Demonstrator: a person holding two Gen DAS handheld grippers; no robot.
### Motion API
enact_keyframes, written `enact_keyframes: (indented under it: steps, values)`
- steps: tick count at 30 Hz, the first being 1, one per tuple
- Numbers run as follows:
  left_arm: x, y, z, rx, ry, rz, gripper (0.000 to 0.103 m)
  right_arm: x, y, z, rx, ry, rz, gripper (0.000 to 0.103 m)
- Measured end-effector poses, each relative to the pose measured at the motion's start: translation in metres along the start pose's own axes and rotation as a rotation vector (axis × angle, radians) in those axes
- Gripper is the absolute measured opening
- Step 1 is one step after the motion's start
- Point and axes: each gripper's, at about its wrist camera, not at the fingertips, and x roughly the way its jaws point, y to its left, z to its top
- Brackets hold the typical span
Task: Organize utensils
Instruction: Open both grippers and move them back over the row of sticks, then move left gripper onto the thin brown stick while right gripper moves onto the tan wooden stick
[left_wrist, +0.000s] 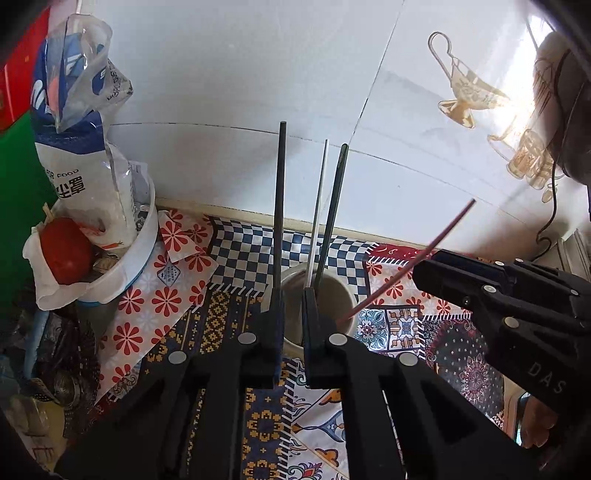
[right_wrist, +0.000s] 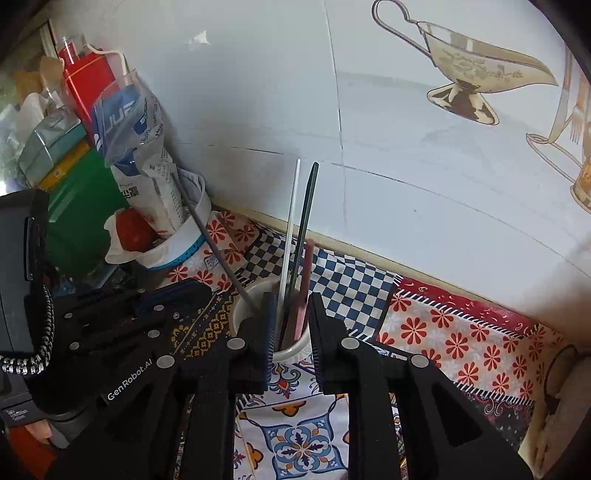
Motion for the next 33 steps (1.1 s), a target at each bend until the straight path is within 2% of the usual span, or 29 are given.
enact_keyframes:
  steps: [3, 8, 10, 14, 16, 18, 20, 26, 33]
  values:
    - [-0.017, -0.007, -0.002, 0.016, -0.025, 0.001, 0.013, -0.019, 0.001, -0.003, -0.009, -0.037, -0.018, 0.024]
    - [-0.049, -0.022, -0.007, 0.048, -0.075, 0.003, 0.034, -0.054, 0.004, -0.011, -0.021, -0.108, -0.043, 0.034]
    - [-0.063, -0.030, -0.010, 0.062, -0.096, 0.001, 0.038, -0.068, 0.005, -0.016, -0.024, -0.135, -0.051, 0.037]
    - [-0.087, -0.045, -0.016, 0.082, -0.129, -0.009, 0.054, -0.091, -0.001, -0.028, -0.018, -0.173, -0.062, 0.039]
    - [-0.095, -0.052, -0.020, 0.092, -0.143, -0.018, 0.060, -0.102, -0.006, -0.037, -0.003, -0.184, -0.069, 0.042]
    - [-0.101, -0.059, -0.025, 0.104, -0.153, -0.034, 0.061, -0.111, -0.013, -0.047, 0.018, -0.195, -0.083, 0.048]
    - [-0.101, -0.066, -0.030, 0.116, -0.140, -0.058, 0.061, -0.118, -0.021, -0.059, 0.035, -0.203, -0.117, 0.052]
    - [-0.072, -0.093, -0.054, 0.160, -0.051, -0.091, 0.061, -0.123, -0.056, -0.103, 0.107, -0.147, -0.226, 0.052]
    - [-0.019, -0.124, -0.088, 0.194, 0.109, -0.130, 0.061, -0.107, -0.109, -0.165, 0.255, -0.003, -0.312, 0.052]
